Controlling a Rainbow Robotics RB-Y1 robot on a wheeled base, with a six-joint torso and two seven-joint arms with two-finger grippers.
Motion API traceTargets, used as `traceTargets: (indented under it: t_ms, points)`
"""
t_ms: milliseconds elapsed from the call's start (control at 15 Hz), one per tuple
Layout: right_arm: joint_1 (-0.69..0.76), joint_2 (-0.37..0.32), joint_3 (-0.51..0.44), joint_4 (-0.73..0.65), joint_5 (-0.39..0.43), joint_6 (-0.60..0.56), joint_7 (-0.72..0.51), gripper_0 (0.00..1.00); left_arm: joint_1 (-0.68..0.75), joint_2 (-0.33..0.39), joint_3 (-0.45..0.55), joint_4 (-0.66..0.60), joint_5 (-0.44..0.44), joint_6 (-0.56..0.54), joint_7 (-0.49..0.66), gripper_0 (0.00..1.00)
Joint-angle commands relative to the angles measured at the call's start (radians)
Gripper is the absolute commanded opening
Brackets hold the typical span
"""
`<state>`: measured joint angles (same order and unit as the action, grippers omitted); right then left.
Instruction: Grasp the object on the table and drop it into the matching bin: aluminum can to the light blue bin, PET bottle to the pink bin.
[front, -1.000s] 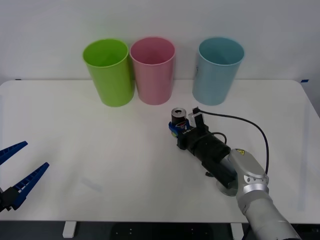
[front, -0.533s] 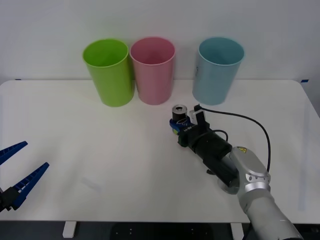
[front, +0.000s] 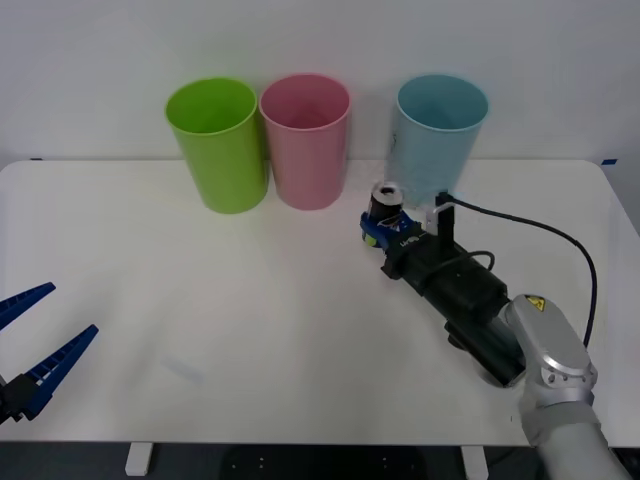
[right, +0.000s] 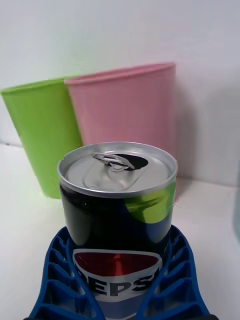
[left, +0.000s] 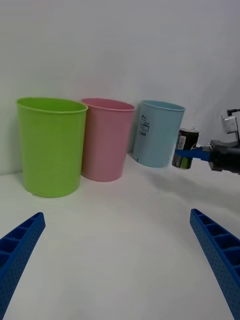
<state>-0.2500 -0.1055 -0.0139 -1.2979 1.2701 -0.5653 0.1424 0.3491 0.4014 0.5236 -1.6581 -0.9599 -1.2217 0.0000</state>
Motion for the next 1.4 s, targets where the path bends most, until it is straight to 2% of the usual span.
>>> traceTargets:
  t_ms: [67,400,800,1133,1400]
  points:
    - [0.081,-0.057,0.0,-0.142,0.0,0.001,-0.112,0.0,0.0,0.0,0.0,0.0,0.0,0.0,0.0,1.0]
    - [0.155,-0.134,-0.028,-0.31,-0.009,-0.002,-0.271,0.0,0.0,0.0,0.0,0.0,0.0,0.0,0.0,1.0]
    - [0.158,-0.238,-0.08,-0.425,-0.034,-0.005,-0.443,0.0,0.0,0.0,0.0,0.0,0.0,0.0,0.0,1.0]
    - [0.106,-0.333,-0.104,-0.454,-0.006,-0.007,-0.452,0.0,0.0,0.0,0.0,0.0,0.0,0.0,0.0,1.0]
    - [0.009,-0.35,-0.117,-0.405,0.043,-0.007,-0.471,0.0,0.0,0.0,0.0,0.0,0.0,0.0,0.0,1.0]
